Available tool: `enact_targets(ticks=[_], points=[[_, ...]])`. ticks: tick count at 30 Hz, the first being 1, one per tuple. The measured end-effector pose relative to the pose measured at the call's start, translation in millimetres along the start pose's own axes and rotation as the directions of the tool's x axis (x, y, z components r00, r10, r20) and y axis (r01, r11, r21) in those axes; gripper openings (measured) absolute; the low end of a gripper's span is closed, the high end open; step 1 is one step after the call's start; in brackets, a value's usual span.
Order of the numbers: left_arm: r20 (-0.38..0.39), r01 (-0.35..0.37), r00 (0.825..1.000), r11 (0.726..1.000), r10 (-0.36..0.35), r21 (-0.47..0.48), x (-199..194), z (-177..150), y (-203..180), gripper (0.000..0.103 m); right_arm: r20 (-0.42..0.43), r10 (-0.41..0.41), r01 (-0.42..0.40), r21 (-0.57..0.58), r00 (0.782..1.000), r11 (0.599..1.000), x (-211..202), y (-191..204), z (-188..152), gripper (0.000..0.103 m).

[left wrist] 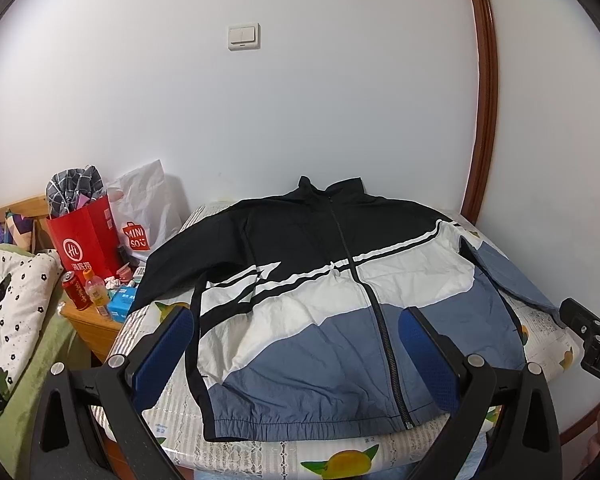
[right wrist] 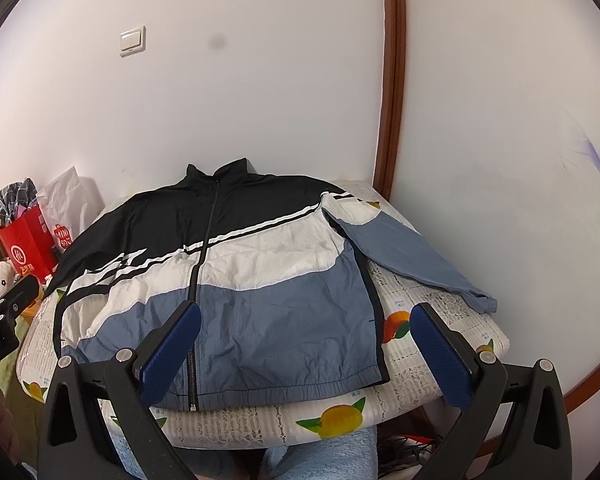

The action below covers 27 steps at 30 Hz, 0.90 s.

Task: Fold large clothes

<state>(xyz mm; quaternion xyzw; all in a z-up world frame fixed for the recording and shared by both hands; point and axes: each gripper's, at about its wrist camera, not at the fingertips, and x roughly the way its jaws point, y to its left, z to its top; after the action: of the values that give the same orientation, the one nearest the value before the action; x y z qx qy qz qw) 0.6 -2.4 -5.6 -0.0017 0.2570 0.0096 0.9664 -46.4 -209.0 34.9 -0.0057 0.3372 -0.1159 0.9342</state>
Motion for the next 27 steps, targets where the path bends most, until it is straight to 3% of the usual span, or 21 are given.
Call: enact_targets(ticks=[27], points=[[0.009,0.001,1.0,1.0,-0.001,-0.009,-2.5,0.0,2.0,0.103,0.001,0.0,0.0,0.001,1.0,1.0,2.3,0.3,0.8,0.103]])
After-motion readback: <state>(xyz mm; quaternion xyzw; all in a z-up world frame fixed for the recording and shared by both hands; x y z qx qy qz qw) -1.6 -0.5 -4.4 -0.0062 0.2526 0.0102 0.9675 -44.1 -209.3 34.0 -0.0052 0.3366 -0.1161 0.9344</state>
